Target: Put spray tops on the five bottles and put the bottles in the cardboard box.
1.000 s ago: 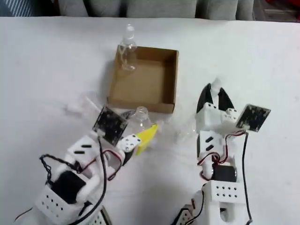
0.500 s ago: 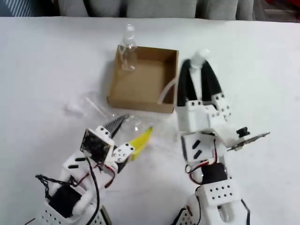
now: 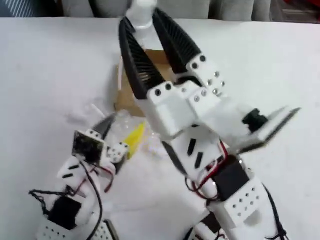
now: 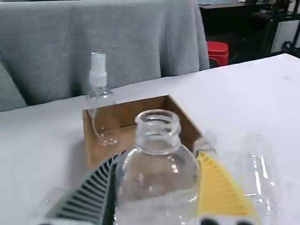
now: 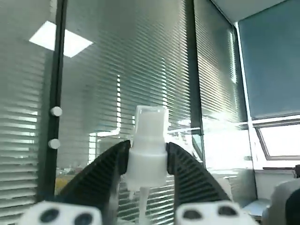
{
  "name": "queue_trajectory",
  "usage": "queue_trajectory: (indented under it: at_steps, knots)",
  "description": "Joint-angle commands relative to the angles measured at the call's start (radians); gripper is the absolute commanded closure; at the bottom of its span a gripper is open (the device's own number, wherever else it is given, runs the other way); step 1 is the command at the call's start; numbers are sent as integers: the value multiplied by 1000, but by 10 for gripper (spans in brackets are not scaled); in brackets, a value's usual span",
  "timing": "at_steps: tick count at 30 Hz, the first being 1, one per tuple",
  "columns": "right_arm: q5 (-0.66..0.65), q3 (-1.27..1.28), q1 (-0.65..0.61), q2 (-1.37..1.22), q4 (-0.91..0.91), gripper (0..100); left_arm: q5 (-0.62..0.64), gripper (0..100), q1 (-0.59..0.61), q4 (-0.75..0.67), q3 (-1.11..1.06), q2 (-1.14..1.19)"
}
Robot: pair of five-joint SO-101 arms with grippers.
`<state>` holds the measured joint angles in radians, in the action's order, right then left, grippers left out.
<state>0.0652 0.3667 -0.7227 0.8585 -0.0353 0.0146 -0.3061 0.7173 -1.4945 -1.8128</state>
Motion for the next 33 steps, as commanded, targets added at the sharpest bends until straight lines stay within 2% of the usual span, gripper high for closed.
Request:
queue_trajectory:
  at_steps: [1, 5, 8, 10, 12, 16, 33]
  knots:
    - [-21, -97, -85, -13, 12, 981, -9, 980, 61, -38, 5, -21]
    - [-21, -51, -122, 31, 15, 981, -9, 980, 58, -38, 5, -19]
    - [-21, 141, -65, 159, 51, 980, -5, 980, 56, -38, 5, -19]
    - [-54, 209, -47, 214, 12, 978, -5, 980, 54, -38, 5, -19]
    - [-104, 201, -67, 226, -44, 981, -5, 980, 54, -38, 5, -19]
    - [-112, 215, -113, 240, -51, 981, -5, 980, 54, -38, 5, -19]
    - [-114, 252, -111, 208, -51, 981, -2, 980, 54, -37, 20, -19]
